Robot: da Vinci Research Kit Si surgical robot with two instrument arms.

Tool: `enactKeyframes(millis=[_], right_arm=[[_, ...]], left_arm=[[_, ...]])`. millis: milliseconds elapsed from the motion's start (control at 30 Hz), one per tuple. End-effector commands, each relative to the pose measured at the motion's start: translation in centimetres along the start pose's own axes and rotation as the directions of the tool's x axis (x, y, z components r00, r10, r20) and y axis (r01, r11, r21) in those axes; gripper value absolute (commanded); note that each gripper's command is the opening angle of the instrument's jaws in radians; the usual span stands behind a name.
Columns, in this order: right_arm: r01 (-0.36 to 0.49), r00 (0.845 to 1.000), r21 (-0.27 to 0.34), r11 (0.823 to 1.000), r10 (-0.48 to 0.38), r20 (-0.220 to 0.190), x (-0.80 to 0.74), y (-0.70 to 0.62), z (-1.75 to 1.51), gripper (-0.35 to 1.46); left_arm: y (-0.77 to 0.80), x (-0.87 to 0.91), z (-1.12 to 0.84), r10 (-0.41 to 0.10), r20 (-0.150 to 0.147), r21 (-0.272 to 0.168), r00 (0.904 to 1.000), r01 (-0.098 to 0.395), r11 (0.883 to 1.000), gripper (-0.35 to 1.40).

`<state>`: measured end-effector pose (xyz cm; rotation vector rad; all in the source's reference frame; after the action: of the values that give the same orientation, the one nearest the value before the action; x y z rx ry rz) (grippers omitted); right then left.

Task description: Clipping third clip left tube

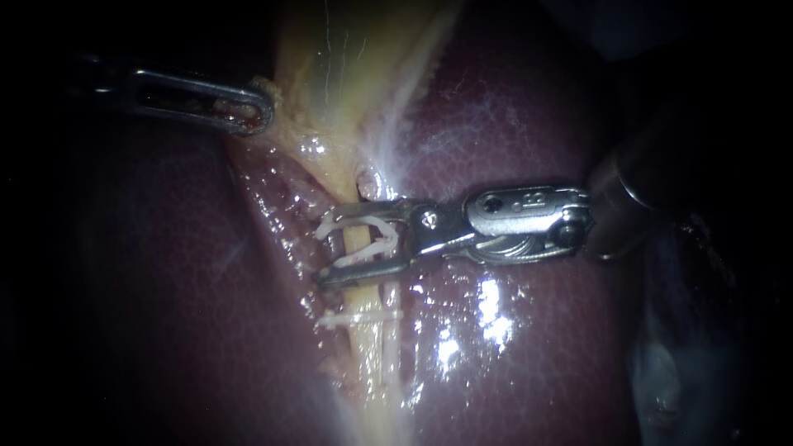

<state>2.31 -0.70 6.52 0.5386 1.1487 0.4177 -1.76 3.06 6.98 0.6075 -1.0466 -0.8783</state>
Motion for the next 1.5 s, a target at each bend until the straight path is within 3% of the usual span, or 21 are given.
enactKeyframes(millis=[33, 233, 567, 933, 1067, 1233, 1500], right_arm=[[0.000, 1.000, 0.001, 1.000, 0.000, 0.000, 0.00, -0.01, 0.00, 0.46], [0.002, 1.000, 0.004, 1.000, -0.002, 0.000, 0.06, -0.13, 0.01, 0.47], [0.004, 1.000, 0.037, 0.999, -0.004, -0.012, 0.30, -0.52, -0.04, 0.47], [-0.004, 0.999, 0.069, 0.998, 0.007, -0.052, 0.58, -0.83, -0.47, 0.47], [-0.019, 0.998, 0.079, 0.997, 0.023, -0.051, 0.58, -0.82, -0.66, 0.47], [-0.034, 0.998, 0.079, 0.996, 0.038, -0.049, 0.47, -0.74, -0.70, 0.47], [-0.095, 0.994, 0.109, 0.990, 0.100, -0.037, 0.10, -0.50, -0.62, 0.47]], left_arm=[[0.00, 0.00, 0.00, 0.000, -0.001, 0.002, 1.0000, 0.000, 1.000, -0.35], [0.01, 0.00, 0.00, 0.000, -0.001, 0.003, 1.0000, 0.000, 1.000, -0.35], [0.02, 0.01, 0.01, 0.001, -0.001, 0.003, 1.0000, -0.001, 1.000, -0.35], [0.02, 0.01, 0.00, 0.001, -0.001, 0.003, 1.0000, -0.001, 1.000, -0.35], [0.02, 0.01, 0.00, 0.001, -0.001, 0.003, 1.0000, -0.001, 1.000, -0.35], [0.02, 0.01, 0.00, 0.001, -0.001, 0.003, 1.0000, -0.001, 1.000, -0.35], [0.02, 0.02, 0.00, 0.001, -0.001, 0.003, 1.0000, -0.001, 1.000, -0.35]])
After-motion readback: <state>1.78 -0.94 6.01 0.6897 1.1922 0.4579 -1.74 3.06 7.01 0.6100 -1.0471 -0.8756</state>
